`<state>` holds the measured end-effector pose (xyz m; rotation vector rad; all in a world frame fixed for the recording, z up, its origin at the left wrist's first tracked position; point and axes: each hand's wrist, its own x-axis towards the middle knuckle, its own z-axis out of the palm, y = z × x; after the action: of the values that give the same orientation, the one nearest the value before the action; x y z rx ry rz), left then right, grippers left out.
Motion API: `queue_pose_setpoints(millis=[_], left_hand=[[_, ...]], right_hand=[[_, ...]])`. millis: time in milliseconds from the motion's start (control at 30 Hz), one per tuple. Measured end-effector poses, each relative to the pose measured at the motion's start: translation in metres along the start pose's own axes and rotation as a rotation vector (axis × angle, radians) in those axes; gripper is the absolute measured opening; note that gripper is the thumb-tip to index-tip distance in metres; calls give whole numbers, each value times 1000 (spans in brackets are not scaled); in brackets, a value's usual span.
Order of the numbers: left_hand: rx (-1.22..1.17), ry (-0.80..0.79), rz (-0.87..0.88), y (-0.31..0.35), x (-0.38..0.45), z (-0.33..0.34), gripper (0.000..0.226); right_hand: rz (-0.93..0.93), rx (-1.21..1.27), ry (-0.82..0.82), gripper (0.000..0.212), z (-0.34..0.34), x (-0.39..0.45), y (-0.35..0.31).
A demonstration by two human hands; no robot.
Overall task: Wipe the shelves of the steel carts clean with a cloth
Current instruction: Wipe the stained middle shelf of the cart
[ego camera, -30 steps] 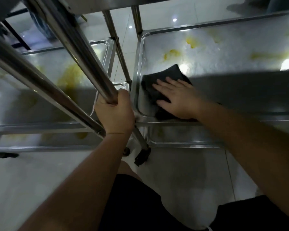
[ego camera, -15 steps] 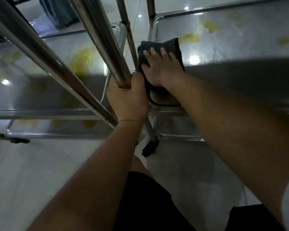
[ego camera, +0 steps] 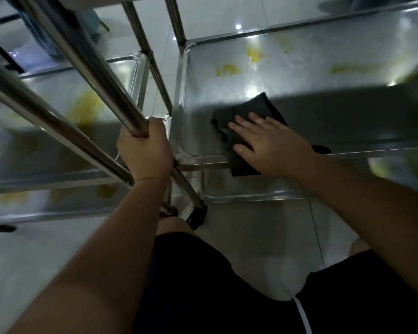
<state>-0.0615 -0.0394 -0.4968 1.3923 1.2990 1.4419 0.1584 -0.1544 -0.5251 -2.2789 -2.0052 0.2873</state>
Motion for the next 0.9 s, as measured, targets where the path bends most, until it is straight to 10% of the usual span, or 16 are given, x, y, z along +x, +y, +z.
queue_pose_setpoints(millis=[533,700,900], left_hand=[[481,-167,-111,-42,-117,-34,26],[515,-586,264,-9,-148,47,19],[616,-729,560,35,-155,169,29]], right_hand=[[264,-14,-9,82,-23,-62,114],[248,9,-17,79,-25,-61,116],[248,-19,-18,86,-31,-82,165]])
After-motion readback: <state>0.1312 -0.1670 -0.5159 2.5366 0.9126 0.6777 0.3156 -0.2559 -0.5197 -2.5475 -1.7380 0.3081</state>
